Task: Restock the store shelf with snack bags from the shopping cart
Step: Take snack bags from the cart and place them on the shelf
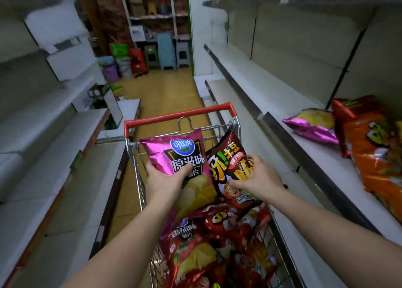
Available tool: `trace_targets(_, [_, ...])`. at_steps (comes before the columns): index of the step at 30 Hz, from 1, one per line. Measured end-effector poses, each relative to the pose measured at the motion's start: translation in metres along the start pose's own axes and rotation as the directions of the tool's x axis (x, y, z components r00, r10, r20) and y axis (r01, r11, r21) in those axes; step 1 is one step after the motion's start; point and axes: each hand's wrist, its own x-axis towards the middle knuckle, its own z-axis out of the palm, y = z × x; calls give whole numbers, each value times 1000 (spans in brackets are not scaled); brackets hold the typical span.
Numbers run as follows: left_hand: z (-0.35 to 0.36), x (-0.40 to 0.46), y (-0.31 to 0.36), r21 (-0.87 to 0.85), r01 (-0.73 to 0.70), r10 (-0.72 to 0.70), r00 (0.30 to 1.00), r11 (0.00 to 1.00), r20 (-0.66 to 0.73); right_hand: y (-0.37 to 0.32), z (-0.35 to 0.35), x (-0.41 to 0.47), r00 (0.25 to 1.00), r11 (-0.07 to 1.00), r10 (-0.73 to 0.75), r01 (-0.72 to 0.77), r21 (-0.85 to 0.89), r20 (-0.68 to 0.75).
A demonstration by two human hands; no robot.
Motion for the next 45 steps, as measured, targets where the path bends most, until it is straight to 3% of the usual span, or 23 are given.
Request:
trace_targets(6, [-14,-6,59,-132,-176,167,983,975,-80,-31,-59,-2,980,989,-73,95,115,-186])
trace_targets(10, [-21,-6,100,-189,-283,267,958,940,-108,-52,-104,-7,922,970,-89,166,178,-376])
trace_targets(18, [-24,-1,183,-329,-418,441,898,847,-7,-82,-175,-24,814,966,-33,174,189,-580])
trace_targets(22, [-24,1,216,-410,-457,528,846,789,73,-93,-198,-41,721,975,39,124,185,-691])
trace_targets(29, [-16,-23,258,-485,-529,682,698,697,218,-102,-232,-102,559,977,171,11,213,-811])
trace_targets(38, [1,-113,320,-663,-426,777,469,616,420,-102,-295,-226,326,952,286,-200,230,-901])
trace_targets(45, [17,-208,331,-725,-368,813,279,582,511,-82,-320,-328,171,882,390,-350,314,-905])
